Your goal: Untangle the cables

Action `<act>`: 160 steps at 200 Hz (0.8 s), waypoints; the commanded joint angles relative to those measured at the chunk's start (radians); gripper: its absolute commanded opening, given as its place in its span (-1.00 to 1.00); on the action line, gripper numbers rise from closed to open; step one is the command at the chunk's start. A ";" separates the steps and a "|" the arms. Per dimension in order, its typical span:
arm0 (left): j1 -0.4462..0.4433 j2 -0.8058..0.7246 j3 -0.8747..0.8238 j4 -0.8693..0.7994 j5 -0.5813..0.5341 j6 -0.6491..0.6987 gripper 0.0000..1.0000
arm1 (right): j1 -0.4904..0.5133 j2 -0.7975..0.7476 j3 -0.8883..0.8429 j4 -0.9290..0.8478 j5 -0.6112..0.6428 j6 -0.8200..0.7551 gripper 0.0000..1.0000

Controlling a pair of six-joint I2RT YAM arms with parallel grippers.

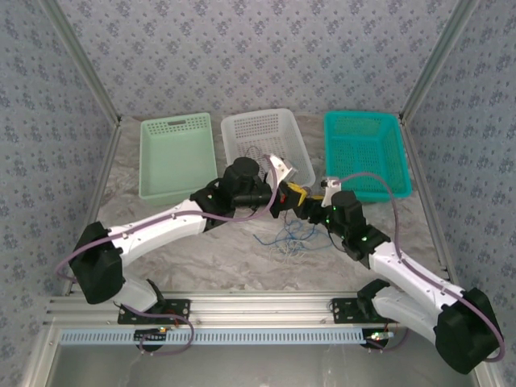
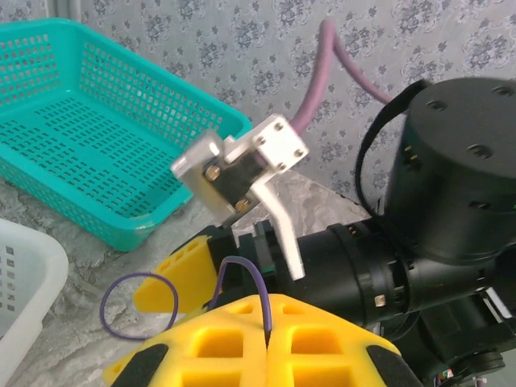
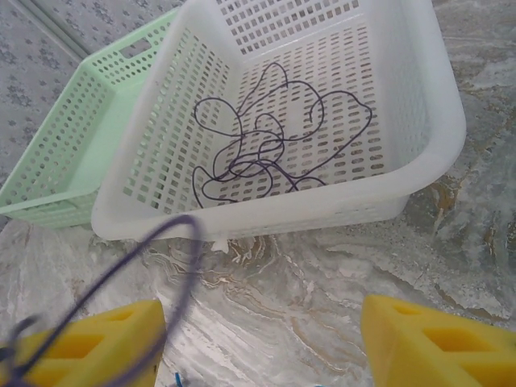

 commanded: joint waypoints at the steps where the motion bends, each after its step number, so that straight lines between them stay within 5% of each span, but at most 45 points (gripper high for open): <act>1: 0.000 -0.063 0.015 0.028 0.016 0.011 -1.00 | -0.004 0.027 0.016 -0.009 0.014 0.006 0.22; 79: 0.005 -0.140 0.088 -0.015 -0.067 0.105 -1.00 | 0.021 0.093 0.029 -0.151 -0.003 -0.028 -0.04; 118: 0.009 -0.138 0.087 -0.019 -0.091 0.120 -1.00 | 0.022 -0.026 -0.020 -0.168 0.007 -0.038 0.32; 160: 0.013 -0.123 0.084 -0.016 -0.102 0.122 -1.00 | 0.019 -0.169 -0.026 -0.225 0.006 -0.067 0.42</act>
